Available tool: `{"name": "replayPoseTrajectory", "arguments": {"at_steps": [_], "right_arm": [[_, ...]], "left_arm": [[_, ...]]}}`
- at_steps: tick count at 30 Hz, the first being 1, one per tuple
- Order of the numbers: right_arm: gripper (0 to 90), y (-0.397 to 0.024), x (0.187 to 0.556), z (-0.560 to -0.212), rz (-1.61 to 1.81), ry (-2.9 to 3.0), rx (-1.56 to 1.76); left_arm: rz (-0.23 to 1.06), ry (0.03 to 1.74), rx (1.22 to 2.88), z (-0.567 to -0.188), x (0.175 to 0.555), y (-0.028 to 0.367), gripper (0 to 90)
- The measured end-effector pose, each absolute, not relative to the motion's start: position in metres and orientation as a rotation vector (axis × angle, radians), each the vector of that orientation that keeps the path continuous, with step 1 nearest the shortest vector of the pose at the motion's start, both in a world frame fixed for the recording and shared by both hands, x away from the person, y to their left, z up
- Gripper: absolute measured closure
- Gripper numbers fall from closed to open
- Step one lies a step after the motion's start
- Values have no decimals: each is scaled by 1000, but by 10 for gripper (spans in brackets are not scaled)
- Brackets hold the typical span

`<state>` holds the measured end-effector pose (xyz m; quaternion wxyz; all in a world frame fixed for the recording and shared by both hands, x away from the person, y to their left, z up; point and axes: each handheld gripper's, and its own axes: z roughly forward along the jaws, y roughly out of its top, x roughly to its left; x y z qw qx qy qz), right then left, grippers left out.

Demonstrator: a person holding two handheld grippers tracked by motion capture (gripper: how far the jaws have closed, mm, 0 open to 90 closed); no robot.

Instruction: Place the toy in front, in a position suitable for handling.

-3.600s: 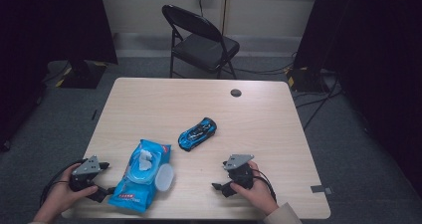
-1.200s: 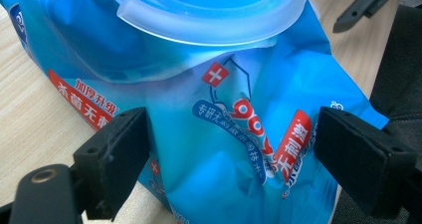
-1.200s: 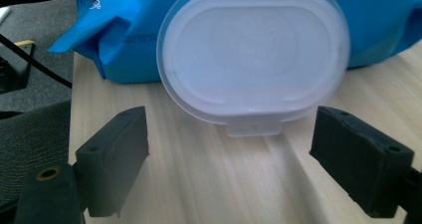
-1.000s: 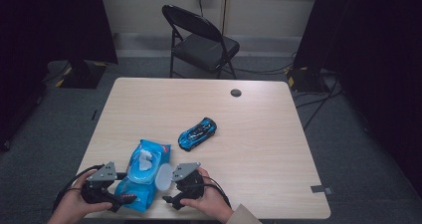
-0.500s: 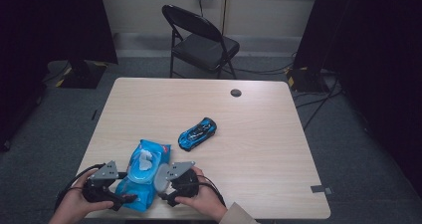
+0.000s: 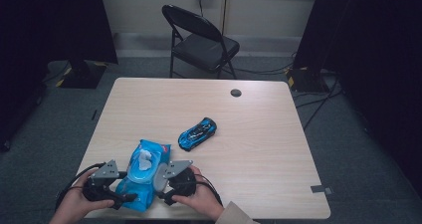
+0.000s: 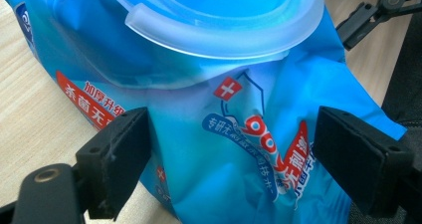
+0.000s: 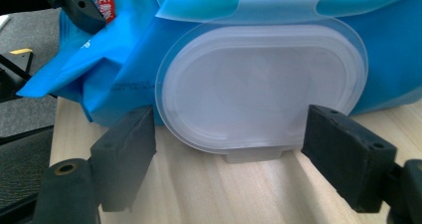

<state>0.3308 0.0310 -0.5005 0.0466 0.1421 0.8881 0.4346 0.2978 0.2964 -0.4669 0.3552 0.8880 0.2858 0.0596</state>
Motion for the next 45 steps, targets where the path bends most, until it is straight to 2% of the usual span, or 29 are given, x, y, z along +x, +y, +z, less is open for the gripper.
{"name": "replayPoseTrajectory", "arguments": {"at_steps": [15, 45], "right_arm": [[174, 35, 336, -504, 1294, 2707, 446], [159, 43, 373, -502, 1244, 2717, 404]], "left_arm": [[186, 757, 2301, -466, 304, 291, 169], [237, 832, 2251, -467, 329, 293, 181]]}}
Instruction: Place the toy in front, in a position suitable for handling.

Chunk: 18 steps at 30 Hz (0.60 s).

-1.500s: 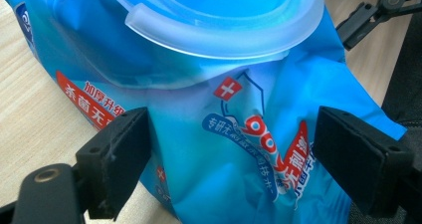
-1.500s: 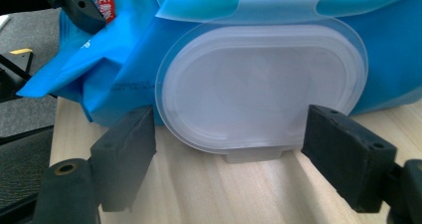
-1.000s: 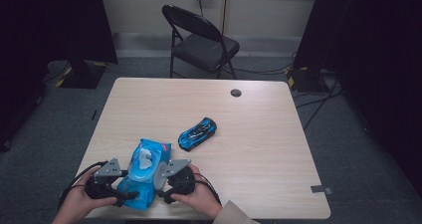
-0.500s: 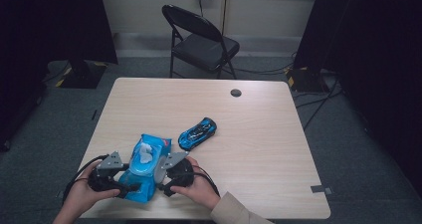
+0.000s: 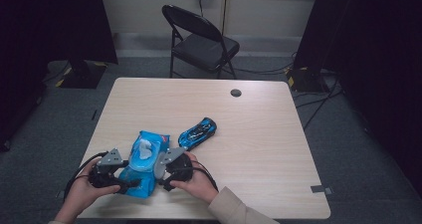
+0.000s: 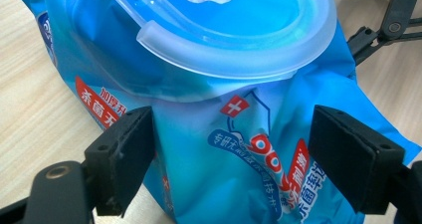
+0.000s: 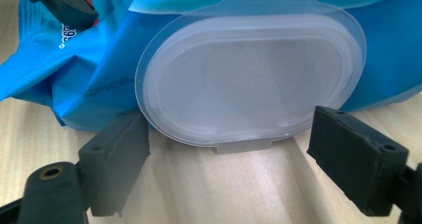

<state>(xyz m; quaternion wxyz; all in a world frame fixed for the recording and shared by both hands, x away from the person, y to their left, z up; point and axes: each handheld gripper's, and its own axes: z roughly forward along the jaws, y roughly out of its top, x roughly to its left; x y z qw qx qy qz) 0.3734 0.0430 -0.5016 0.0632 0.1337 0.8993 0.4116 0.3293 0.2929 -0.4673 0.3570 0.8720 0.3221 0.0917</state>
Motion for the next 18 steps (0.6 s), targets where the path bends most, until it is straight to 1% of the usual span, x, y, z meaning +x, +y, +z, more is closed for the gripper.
{"name": "replayPoseTrajectory", "arguments": {"at_steps": [13, 15, 16, 18], "right_arm": [[150, 52, 397, -498, 1198, 2727, 374], [158, 51, 397, -499, 1206, 2732, 373], [183, 49, 396, -500, 1229, 2734, 388], [193, 48, 395, -500, 1233, 2733, 392]], "left_arm": [[263, 861, 2227, -468, 347, 298, 180], [263, 858, 2220, -468, 347, 299, 183], [260, 862, 2213, -468, 346, 300, 200], [271, 846, 2212, -467, 345, 302, 216]]}}
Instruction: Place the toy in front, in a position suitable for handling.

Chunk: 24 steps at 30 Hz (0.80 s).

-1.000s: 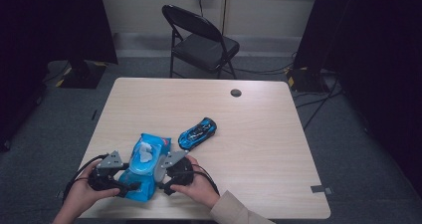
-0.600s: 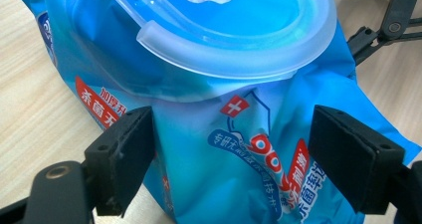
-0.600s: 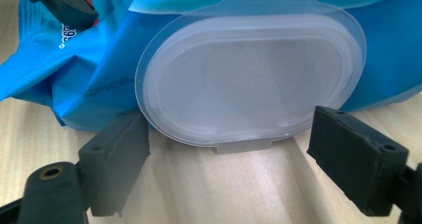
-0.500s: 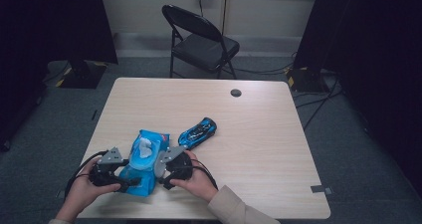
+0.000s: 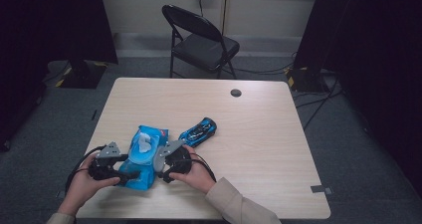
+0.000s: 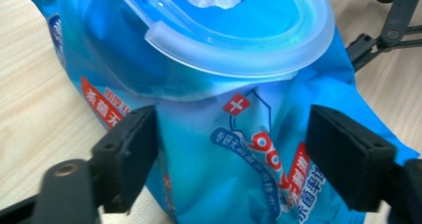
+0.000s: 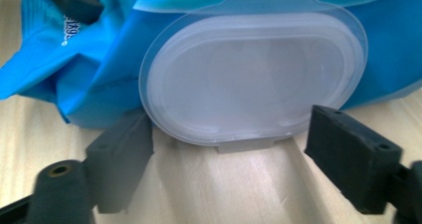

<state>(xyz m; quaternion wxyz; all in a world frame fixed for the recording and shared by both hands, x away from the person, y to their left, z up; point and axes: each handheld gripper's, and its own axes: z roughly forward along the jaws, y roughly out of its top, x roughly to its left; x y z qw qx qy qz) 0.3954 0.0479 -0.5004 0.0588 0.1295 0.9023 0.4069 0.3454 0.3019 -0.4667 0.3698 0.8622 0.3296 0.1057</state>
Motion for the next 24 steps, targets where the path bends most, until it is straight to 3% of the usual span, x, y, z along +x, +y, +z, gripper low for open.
{"name": "replayPoseTrajectory", "arguments": {"at_steps": [2, 20, 24], "right_arm": [[195, 46, 394, -501, 1223, 2733, 390], [182, 43, 361, -485, 1279, 2715, 401], [180, 49, 358, -485, 1292, 2717, 396]], "left_arm": [[267, 839, 2203, -464, 343, 305, 261], [211, 881, 2258, -464, 318, 317, 242], [195, 883, 2251, -466, 318, 315, 278]]}}
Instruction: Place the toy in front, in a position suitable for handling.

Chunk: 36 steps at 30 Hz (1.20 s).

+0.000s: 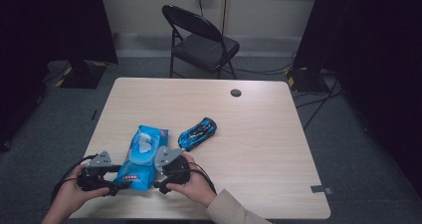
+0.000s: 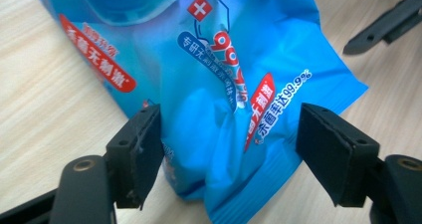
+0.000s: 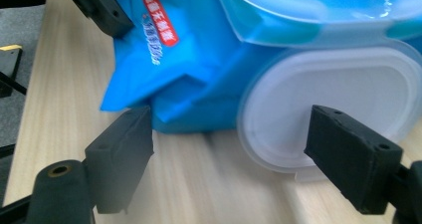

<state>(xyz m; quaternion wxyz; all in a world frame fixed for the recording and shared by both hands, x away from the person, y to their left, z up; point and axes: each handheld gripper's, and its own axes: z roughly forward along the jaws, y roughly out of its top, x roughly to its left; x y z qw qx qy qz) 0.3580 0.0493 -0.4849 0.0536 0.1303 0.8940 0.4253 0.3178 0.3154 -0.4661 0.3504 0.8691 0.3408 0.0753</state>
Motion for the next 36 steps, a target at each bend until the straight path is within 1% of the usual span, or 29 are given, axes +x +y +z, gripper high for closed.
{"name": "replayPoseTrajectory", "arguments": {"at_steps": [6, 13, 17, 26, 28, 36], "right_arm": [[146, 58, 358, -487, 1283, 2713, 399], [153, 59, 363, -489, 1264, 2721, 400], [140, 60, 370, -490, 1272, 2745, 412], [212, 59, 387, -489, 1266, 2743, 397], [214, 59, 391, -489, 1263, 2738, 396], [229, 63, 403, -487, 1239, 2730, 388]], "left_arm": [[191, 889, 2262, -465, 318, 313, 285], [206, 895, 2276, -464, 320, 308, 293], [218, 890, 2275, -464, 323, 306, 292], [267, 918, 2227, -464, 340, 303, 296], [313, 912, 2220, -464, 345, 303, 362], [315, 915, 2199, -464, 366, 304, 361]]}}
